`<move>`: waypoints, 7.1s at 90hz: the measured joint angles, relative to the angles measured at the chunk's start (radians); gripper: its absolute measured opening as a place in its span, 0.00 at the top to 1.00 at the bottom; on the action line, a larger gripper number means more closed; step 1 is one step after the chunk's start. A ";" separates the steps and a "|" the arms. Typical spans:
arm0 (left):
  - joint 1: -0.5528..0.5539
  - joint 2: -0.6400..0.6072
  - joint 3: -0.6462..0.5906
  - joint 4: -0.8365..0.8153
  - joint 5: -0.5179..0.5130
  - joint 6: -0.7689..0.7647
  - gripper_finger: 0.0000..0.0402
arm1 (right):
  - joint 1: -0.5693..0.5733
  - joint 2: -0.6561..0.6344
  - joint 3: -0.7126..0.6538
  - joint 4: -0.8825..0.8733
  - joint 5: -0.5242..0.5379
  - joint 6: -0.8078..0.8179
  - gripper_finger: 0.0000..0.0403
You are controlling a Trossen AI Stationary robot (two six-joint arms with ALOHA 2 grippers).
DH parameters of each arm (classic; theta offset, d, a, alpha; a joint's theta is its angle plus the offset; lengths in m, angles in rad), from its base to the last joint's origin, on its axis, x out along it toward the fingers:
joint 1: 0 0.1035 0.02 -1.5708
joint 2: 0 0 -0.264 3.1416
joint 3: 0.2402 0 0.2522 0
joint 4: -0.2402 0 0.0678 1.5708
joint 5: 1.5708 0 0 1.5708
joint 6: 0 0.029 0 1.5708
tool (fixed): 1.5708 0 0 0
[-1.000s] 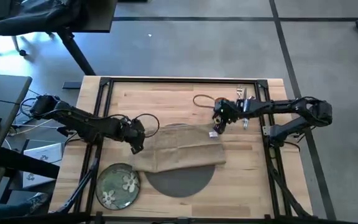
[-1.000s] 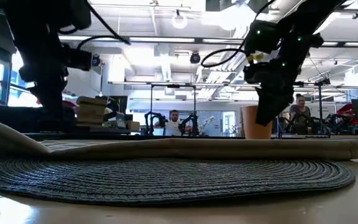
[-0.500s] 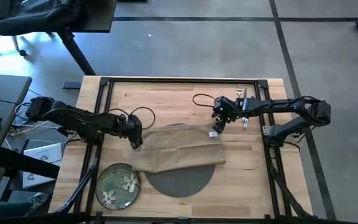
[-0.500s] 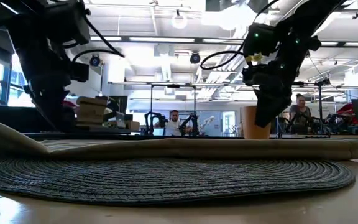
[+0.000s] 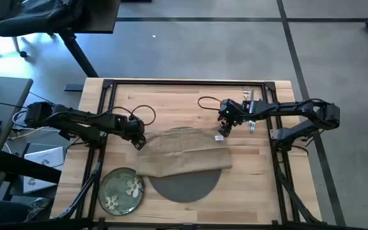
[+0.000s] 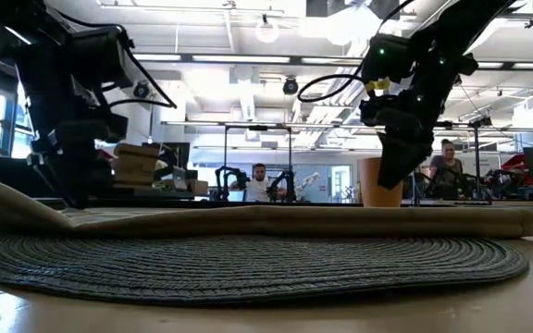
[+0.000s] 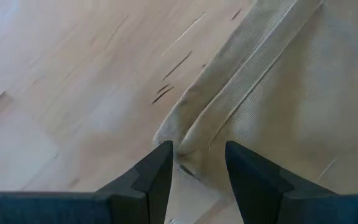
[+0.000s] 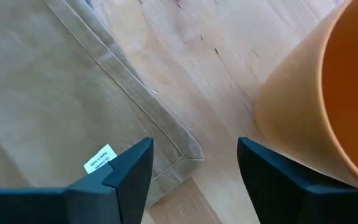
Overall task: Set table place
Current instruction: Fold the brown napkin
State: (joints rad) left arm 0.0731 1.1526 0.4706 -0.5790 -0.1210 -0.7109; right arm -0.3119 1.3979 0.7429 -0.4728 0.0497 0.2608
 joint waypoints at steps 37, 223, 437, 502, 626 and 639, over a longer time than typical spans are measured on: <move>-0.002 0.000 0.000 -0.019 0.034 0.018 0.68 | 0.000 0.000 0.000 0.000 0.000 0.000 0.47; -0.001 -0.085 0.052 -0.174 -0.091 0.077 0.78 | 0.050 0.000 -0.122 0.173 -0.027 0.107 0.47; -0.490 0.057 0.216 0.110 -0.216 -0.097 0.69 | 0.545 -0.097 -0.083 -0.014 0.139 0.165 0.47; -0.203 0.340 0.154 0.101 -0.057 0.093 0.70 | 0.341 -0.066 -0.244 0.029 0.132 0.237 0.47; -0.016 0.339 0.182 0.064 -0.124 0.273 0.70 | 0.339 -0.042 -0.159 -0.102 0.106 0.052 0.47; -0.015 0.323 0.185 0.050 -0.124 0.259 0.70 | 0.339 -0.042 -0.156 -0.122 0.103 0.054 0.47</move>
State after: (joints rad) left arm 0.0578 1.4755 0.6554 -0.5287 -0.2446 -0.4521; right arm 0.0268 1.3560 0.5869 -0.5948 0.1532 0.3153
